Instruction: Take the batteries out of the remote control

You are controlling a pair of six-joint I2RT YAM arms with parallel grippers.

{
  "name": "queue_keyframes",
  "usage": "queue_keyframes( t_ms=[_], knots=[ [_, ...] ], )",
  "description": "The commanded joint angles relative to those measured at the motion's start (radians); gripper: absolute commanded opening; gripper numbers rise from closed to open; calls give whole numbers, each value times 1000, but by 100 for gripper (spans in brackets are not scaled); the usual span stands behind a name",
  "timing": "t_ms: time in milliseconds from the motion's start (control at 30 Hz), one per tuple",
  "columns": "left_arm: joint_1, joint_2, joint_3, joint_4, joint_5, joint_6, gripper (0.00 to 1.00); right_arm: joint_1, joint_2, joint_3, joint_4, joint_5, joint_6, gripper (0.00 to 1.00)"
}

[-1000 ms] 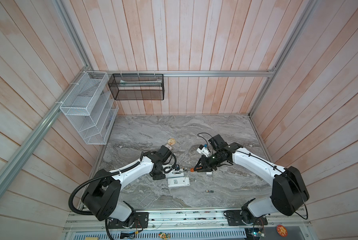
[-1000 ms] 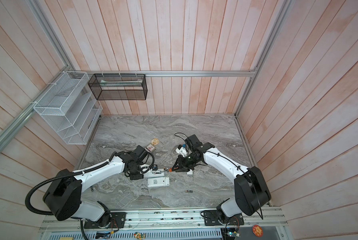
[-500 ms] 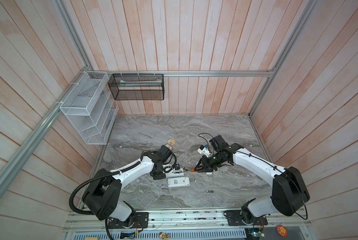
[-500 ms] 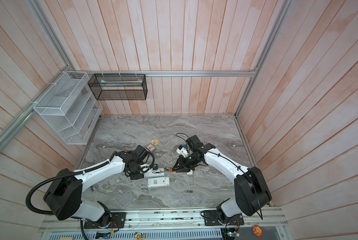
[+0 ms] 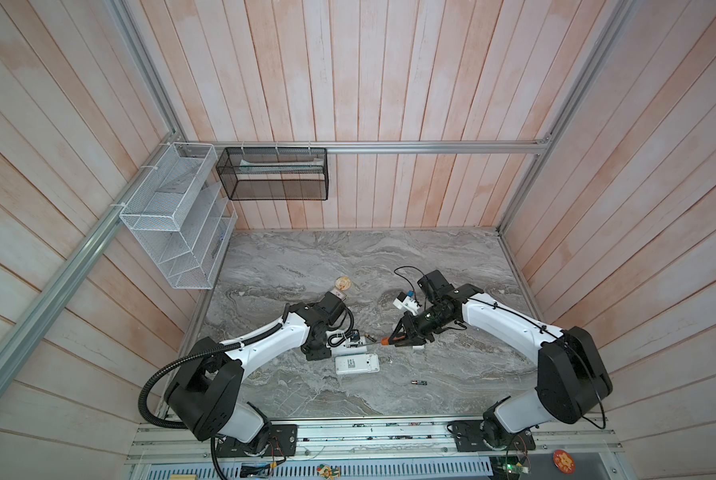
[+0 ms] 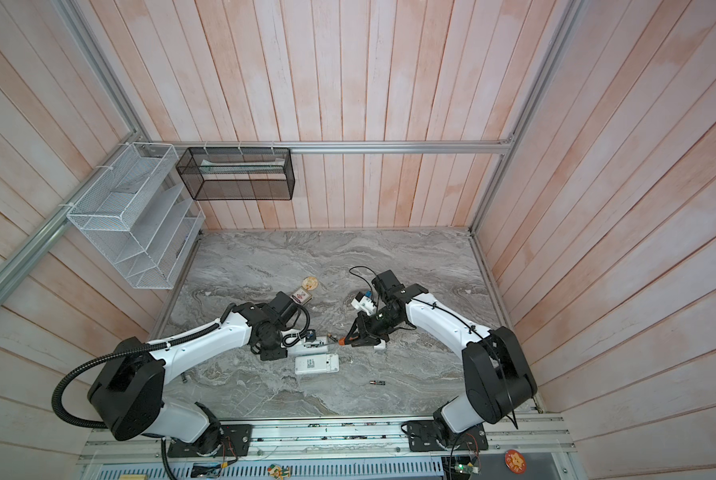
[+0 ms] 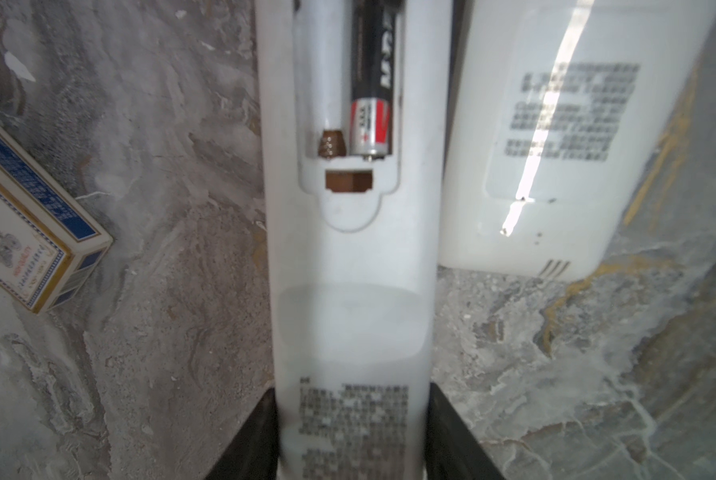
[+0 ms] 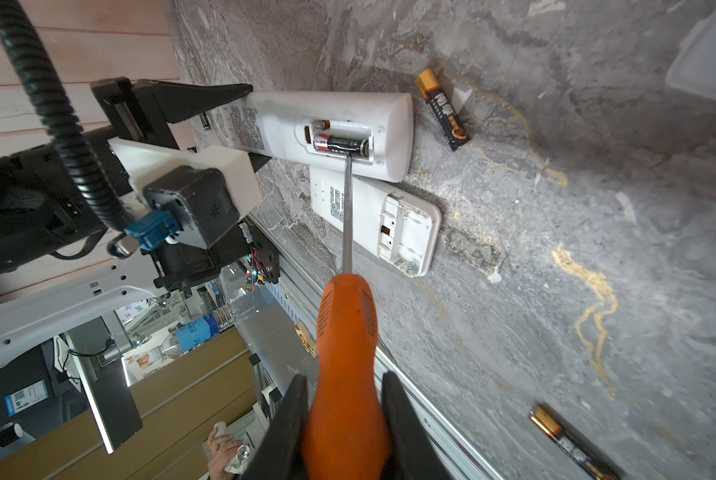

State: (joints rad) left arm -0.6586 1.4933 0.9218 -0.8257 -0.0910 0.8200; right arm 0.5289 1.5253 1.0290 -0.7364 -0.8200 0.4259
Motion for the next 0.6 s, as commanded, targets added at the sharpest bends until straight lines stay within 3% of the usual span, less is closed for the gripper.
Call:
queue_keyframes(
  t_ms=[0, 567],
  knots=[
    [-16, 0, 24, 34, 17, -10, 0, 17, 23, 21, -108, 72, -19, 4],
    [-15, -26, -15, 50, 14, -3, 0, 23, -23, 20, -109, 80, 19, 4]
  ],
)
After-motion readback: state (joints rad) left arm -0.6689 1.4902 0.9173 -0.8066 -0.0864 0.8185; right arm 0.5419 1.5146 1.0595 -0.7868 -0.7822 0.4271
